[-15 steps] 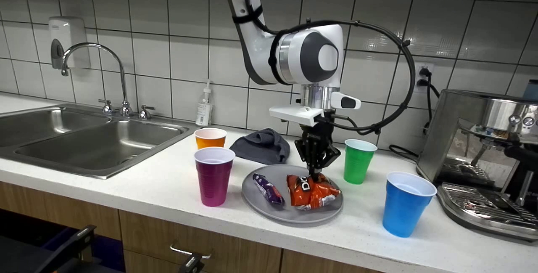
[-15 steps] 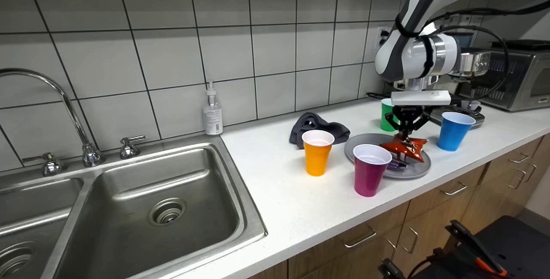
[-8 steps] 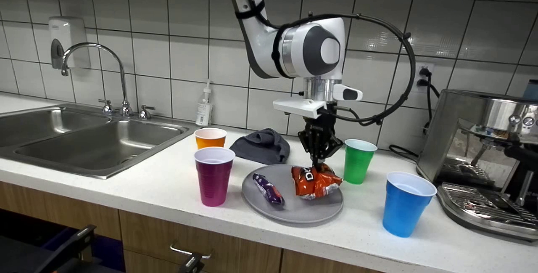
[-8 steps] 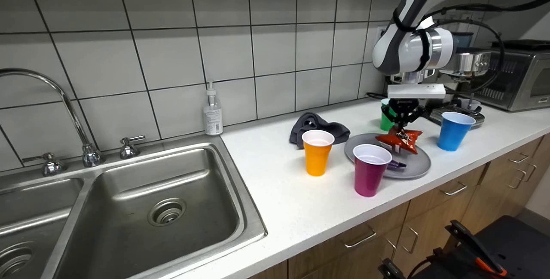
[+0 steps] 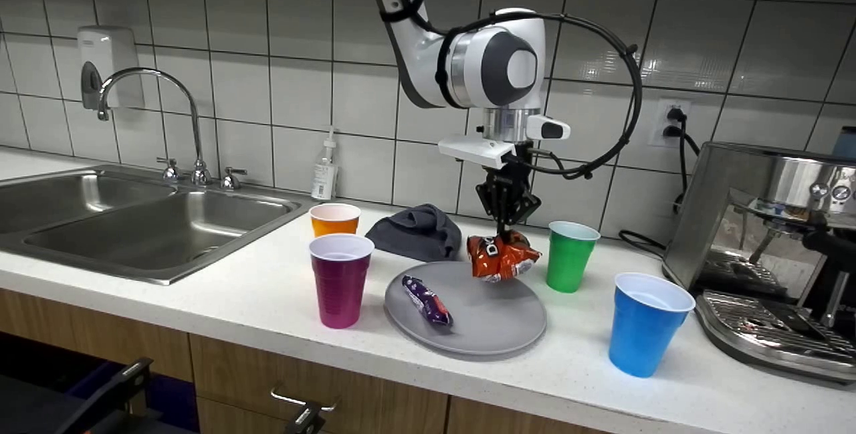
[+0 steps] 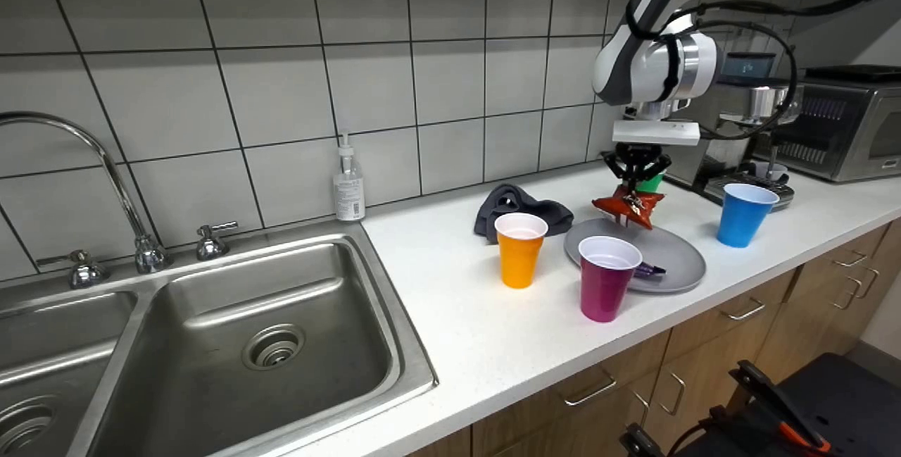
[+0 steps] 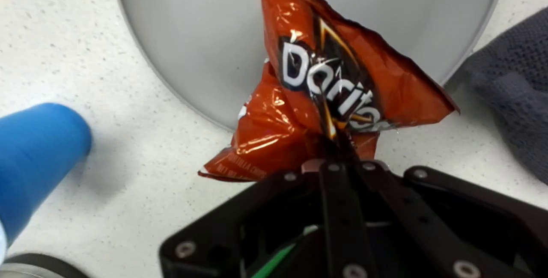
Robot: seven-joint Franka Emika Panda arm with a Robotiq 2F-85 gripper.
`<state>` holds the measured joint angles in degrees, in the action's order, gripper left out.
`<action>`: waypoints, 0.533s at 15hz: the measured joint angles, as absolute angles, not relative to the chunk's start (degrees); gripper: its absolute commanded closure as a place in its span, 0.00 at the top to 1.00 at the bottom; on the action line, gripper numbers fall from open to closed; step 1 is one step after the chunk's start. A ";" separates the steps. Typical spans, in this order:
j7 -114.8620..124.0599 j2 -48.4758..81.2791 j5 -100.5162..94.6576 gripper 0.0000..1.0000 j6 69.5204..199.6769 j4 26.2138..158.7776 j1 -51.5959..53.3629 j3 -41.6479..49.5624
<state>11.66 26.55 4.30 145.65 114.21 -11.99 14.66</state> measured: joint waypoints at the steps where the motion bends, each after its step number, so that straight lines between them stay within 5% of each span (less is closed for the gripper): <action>1: 12.02 27.46 4.49 0.00 145.62 112.86 -11.93 14.49; 8: 14.78 35.02 5.00 0.00 144.46 102.62 -11.86 13.79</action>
<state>14.78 35.02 5.00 144.46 102.62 -11.86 13.79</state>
